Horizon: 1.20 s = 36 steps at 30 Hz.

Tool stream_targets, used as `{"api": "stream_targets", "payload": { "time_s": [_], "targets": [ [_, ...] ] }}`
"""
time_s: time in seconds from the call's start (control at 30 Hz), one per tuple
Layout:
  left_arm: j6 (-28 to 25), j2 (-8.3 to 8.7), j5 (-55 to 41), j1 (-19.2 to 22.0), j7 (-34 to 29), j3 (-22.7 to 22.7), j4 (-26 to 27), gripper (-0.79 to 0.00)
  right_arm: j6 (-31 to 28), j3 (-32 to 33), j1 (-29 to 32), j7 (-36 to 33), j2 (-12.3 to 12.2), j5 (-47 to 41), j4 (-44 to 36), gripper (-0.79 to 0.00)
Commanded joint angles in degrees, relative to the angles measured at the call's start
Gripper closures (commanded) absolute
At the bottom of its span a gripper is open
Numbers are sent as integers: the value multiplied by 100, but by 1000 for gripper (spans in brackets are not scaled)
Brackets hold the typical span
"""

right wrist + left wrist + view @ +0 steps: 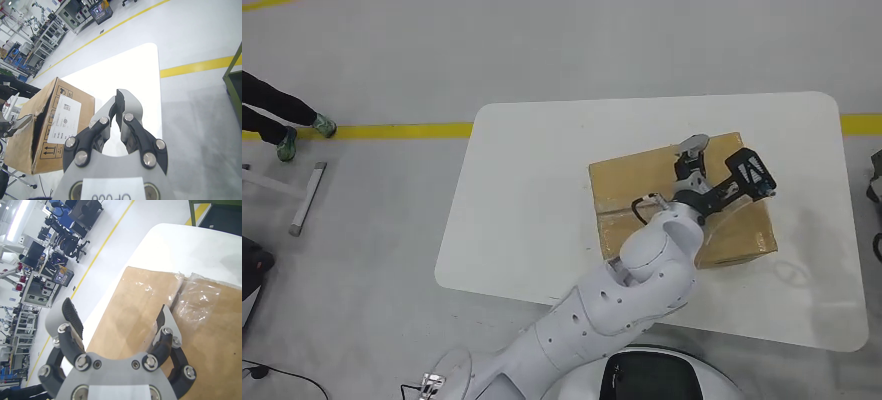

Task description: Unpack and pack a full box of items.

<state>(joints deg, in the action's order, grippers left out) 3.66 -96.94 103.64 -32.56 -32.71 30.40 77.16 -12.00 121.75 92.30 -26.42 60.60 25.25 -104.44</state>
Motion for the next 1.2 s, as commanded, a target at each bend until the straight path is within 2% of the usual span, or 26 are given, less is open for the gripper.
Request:
{"api": "stream_targets", "payload": {
  "time_s": [0.0, 0.2, 0.37, 0.63, 0.73, 0.83, 1.0, 1.17],
  "targets": [
    [22, -84, 13, 53, 8, -36, -62, -785, -61, 29, 3, -33, -4, -94, 33, 0],
    [47, -205, 107, 62, -119, 100, 8, -785, -405, 46, -46, -300, -16, -788, 67, 0],
    [14, -115, 392, -268, -439, 522, 484, -785, -734, -85, -146, -558, -33, -1296, 7, 0],
    [-295, 256, 1255, -1454, -1063, 1748, 2063, -785, -832, -586, -358, -759, -56, -1358, -421, 0],
    [-596, 410, 1565, -2109, -1217, 2335, 2787, -785, -759, -906, -452, -818, -62, -1180, -755, 0],
    [-782, 510, 1721, -2618, -1266, 2797, 3267, -785, -692, -1230, -537, -837, -63, -936, -1043, 0],
    [-1005, 649, 1862, -3503, -1208, 3549, 4014, -785, -482, -2121, -745, -834, -50, -210, -1561, 0],
    [-1089, 720, 1857, -4037, -1072, 4036, 4413, -785, -171, -3207, -1119, -747, -9, 717, -1886, 0]
  ]
}}
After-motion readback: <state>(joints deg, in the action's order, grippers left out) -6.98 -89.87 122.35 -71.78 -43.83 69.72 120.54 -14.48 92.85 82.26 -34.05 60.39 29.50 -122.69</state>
